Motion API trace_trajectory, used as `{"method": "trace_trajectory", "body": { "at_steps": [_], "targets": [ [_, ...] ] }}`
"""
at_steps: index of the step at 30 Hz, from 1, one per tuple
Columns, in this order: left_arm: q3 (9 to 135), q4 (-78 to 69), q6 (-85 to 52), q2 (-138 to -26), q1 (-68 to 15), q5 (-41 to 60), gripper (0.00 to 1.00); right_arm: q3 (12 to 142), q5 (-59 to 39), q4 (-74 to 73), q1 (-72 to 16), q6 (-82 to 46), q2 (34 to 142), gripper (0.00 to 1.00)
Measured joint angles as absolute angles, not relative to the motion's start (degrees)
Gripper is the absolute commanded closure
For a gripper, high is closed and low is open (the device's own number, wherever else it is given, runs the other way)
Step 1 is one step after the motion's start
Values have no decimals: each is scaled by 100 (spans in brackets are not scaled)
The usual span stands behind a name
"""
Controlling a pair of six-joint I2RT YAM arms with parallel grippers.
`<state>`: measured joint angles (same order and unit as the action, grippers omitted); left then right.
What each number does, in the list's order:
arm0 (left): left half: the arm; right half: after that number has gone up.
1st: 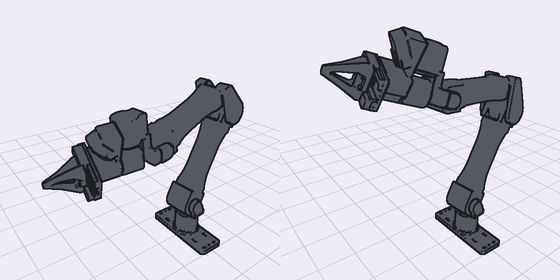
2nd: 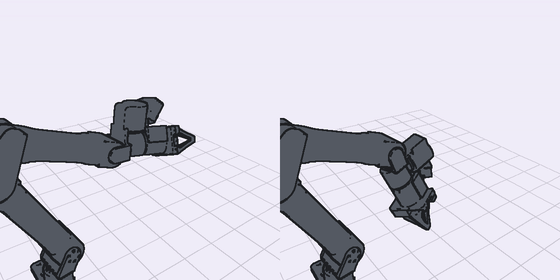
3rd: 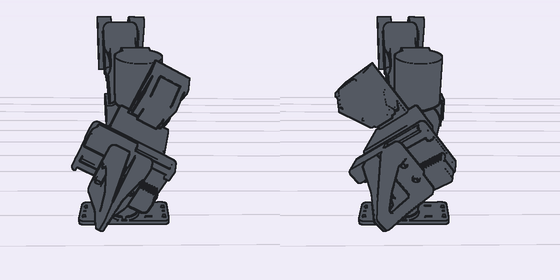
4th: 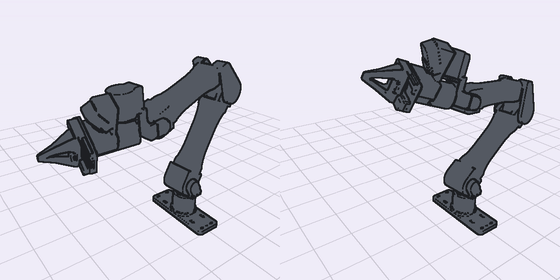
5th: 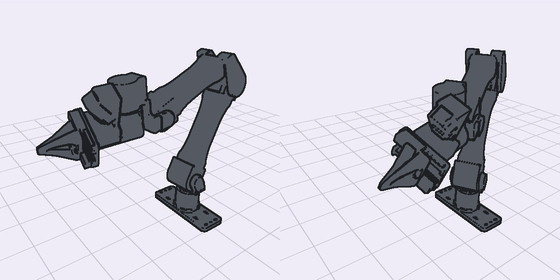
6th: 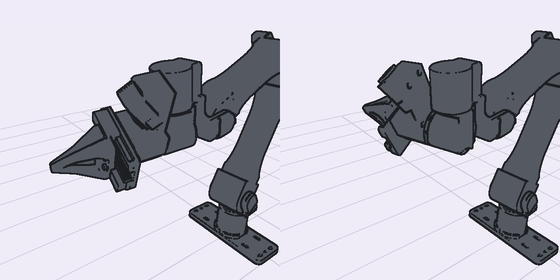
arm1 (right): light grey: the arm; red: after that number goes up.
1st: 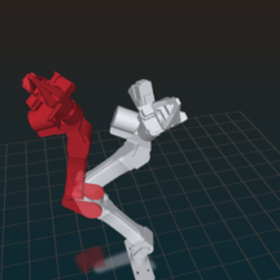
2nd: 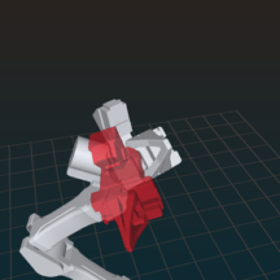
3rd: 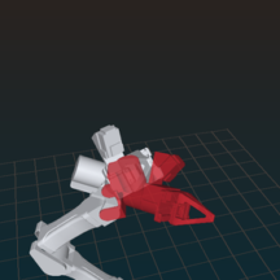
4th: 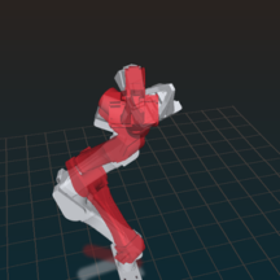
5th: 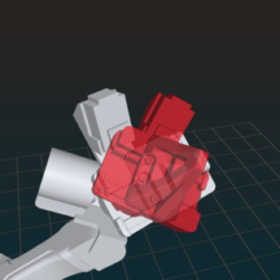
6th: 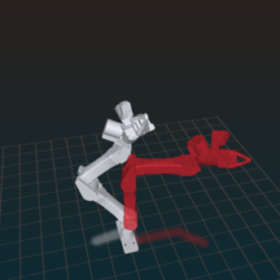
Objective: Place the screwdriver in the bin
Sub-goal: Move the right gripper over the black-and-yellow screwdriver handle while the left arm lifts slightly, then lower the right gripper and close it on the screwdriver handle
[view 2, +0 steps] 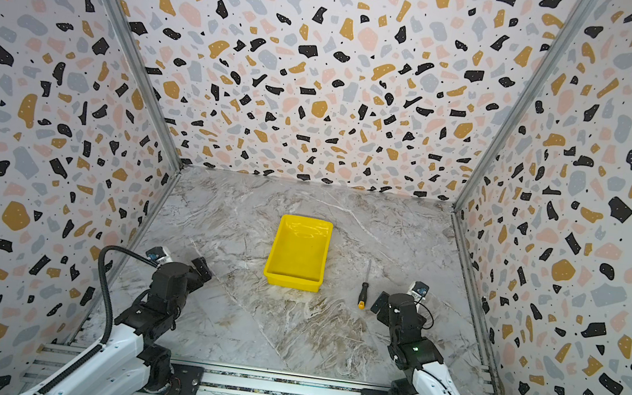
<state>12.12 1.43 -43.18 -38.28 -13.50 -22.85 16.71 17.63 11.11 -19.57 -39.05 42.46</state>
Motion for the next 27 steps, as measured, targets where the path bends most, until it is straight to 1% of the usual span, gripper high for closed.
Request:
{"method": "trace_trajectory", "body": {
  "at_steps": [3, 4, 6, 8, 11, 17, 21, 23, 24, 27],
  "targets": [
    [1085, 43, -4335, -3723, -1350, -2102, 0, 2239, 1232, 1347, -1997, -3852, 5127, 9],
    [1074, 10, -4338, -3710, -1350, -2062, 0, 2530, 1083, 1452, -2036, -3826, 5533, 14],
    [1074, -45, -4338, -3701, -1350, -2010, 0, 3070, 875, 1636, -2171, -3793, 6178, 19],
    [1074, -58, -4338, -3706, -1350, -1990, 0, 3599, 716, 1824, -2331, -3754, 6724, 27],
    [1074, -56, -4338, -3717, -1350, -1977, 0, 4176, 587, 2060, -2504, -3741, 7293, 33],
    [1074, -56, -4338, -3730, -1350, -1975, 0, 4390, 550, 2355, -2589, -3743, 7581, 37],
    [1074, -58, -4338, -3734, -1350, -1975, 0, 4390, 502, 2386, -2589, -3743, 7653, 43],
    [1074, -58, -4338, -3739, -1350, -1973, 0, 4390, 447, 2381, -2589, -3741, 7738, 45],
    [1074, -60, -4338, -3743, -1350, -1973, 0, 4390, 414, 2377, -2589, -3739, 7806, 47],
    [1074, -110, -4333, -3778, -1350, -1975, 0, 4390, 370, 2381, -2589, -3721, 8042, 48]
  ]
}}
